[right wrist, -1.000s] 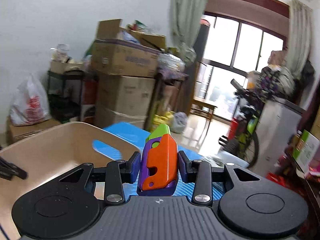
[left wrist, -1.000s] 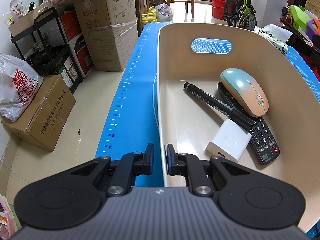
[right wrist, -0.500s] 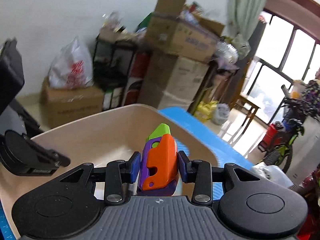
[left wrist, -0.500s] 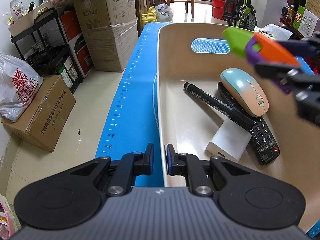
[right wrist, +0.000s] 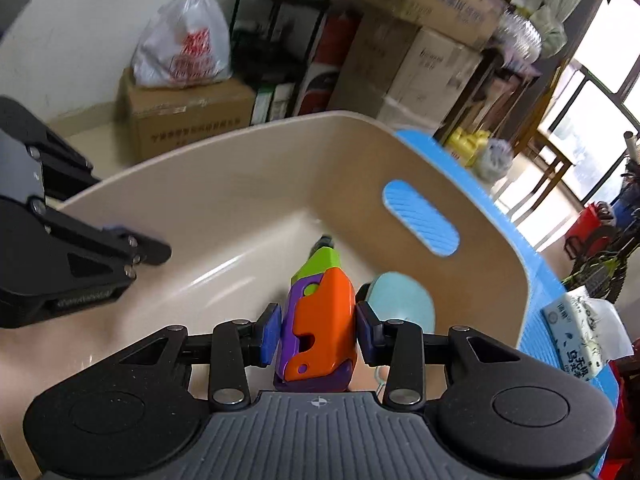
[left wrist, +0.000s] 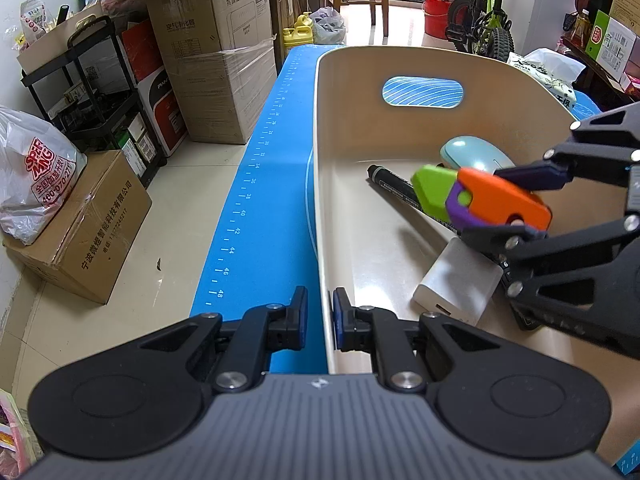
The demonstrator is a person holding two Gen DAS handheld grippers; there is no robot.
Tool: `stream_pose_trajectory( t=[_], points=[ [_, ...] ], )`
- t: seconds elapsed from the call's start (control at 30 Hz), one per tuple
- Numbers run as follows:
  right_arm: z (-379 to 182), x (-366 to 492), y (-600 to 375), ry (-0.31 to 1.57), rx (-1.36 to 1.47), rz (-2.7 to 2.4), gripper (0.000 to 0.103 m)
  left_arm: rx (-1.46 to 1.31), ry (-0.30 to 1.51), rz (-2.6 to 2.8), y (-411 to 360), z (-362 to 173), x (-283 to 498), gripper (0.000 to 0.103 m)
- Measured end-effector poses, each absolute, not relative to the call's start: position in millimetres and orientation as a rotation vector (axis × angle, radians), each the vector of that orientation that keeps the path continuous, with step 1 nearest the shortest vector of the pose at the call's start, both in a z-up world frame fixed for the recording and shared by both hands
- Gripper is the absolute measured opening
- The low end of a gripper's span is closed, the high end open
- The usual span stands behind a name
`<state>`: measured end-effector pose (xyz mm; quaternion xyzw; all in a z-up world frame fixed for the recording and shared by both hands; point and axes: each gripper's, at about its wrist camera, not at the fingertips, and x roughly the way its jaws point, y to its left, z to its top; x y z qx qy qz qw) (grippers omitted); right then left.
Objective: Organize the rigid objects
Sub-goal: 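Carry the toy knife with the right gripper over the basket and lower it, then open the right gripper to release the toy knife onto the marker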
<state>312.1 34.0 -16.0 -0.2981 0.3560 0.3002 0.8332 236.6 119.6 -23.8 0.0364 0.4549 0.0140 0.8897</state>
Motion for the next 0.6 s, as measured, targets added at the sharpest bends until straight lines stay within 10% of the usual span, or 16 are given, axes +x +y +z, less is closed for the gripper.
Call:
stream_pose_trajectory(
  t=[0.6],
  points=[
    [-18.9,319.4,29.4,0.833,-0.637,0.63,0.049,0.074,0.945,0.028,118.1,-23.9,236.7,0.016]
  ],
)
